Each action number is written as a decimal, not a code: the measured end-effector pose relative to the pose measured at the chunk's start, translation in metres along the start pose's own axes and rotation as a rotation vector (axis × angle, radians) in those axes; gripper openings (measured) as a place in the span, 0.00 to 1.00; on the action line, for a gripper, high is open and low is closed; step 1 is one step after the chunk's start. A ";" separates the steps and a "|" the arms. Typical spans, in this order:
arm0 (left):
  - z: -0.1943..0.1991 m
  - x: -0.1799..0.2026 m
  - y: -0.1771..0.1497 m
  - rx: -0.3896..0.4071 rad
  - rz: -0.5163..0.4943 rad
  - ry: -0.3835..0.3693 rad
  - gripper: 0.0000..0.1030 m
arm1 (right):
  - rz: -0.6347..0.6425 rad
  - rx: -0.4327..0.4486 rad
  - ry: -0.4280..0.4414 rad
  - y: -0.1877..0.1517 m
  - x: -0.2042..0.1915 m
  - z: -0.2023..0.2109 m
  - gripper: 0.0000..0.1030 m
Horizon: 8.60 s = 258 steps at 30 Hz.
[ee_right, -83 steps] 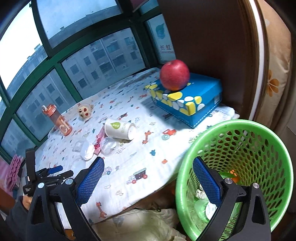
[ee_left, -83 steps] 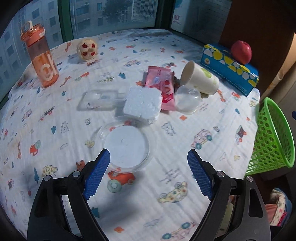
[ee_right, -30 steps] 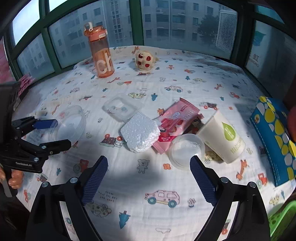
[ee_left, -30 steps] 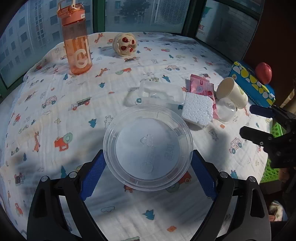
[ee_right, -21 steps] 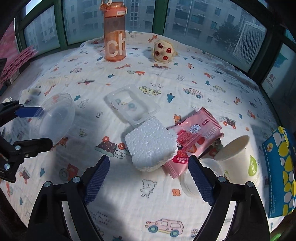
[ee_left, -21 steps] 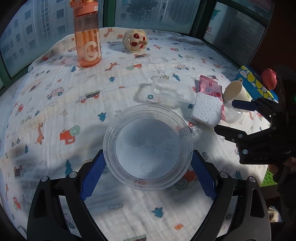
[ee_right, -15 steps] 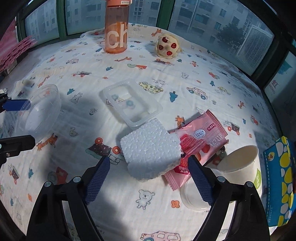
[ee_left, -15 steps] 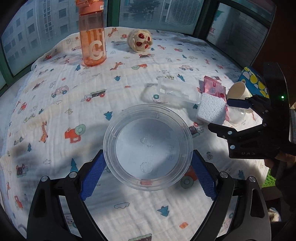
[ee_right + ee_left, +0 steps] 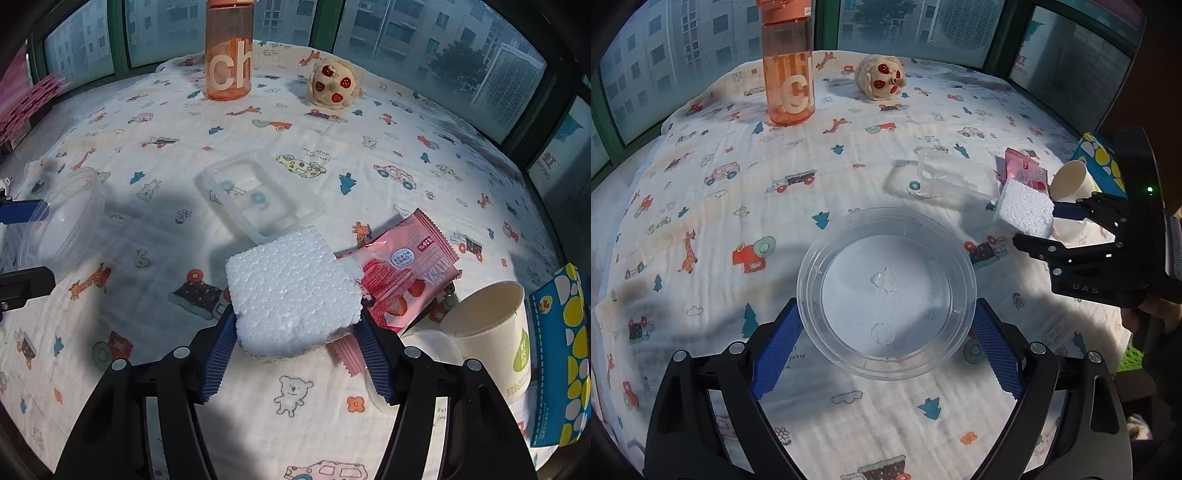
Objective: Collect trash
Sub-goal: 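Grasp the white foam block with the right tool while the left tool holds the round lid, then drop the foam block into the basket with the right tool while the left tool carries the round lid, then release the clear round lid into the green basket with the left tool, then move the left tool to the clear rectangular container and grasp it, then grasp the white paper cup with the right tool while the left tool holds the container, then drop the paper cup into the basket with the right tool while the left tool carries the container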
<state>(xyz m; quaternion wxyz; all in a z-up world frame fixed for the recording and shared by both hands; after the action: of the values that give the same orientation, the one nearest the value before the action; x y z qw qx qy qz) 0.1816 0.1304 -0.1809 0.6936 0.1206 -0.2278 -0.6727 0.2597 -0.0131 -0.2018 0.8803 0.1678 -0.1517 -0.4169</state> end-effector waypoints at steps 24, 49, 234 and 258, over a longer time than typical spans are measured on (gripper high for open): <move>0.040 0.158 0.011 0.075 -0.222 -0.149 0.86 | -0.582 0.208 -0.056 -0.153 0.110 0.178 0.60; 0.052 0.392 -0.014 0.034 -0.582 -0.330 0.86 | -1.026 0.220 -0.305 -0.364 0.266 0.254 0.74; 0.010 0.213 0.037 -0.081 0.047 -0.220 0.54 | -0.875 0.256 0.032 -0.188 0.179 0.185 0.81; 0.045 0.356 0.017 -0.091 -0.175 -0.346 0.54 | -1.071 0.183 -0.298 -0.369 0.273 0.242 0.81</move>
<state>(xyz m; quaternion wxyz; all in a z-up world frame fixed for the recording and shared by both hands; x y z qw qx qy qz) 0.1723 -0.2143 -0.0792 0.5878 -0.0088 -0.3017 -0.7506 0.0746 -0.4882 -0.1060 0.4966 0.2362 -0.2038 -0.8100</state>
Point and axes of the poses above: each gripper's, at about its wrist camera, not at the fingertips, and z roughly against the way its jaws point, x to its right, y to its top, the point moved 10 cm from there along -z, roughly the way its jaws point, and after that the axes turned 3 degrees about -x, right-handed, at the moved point
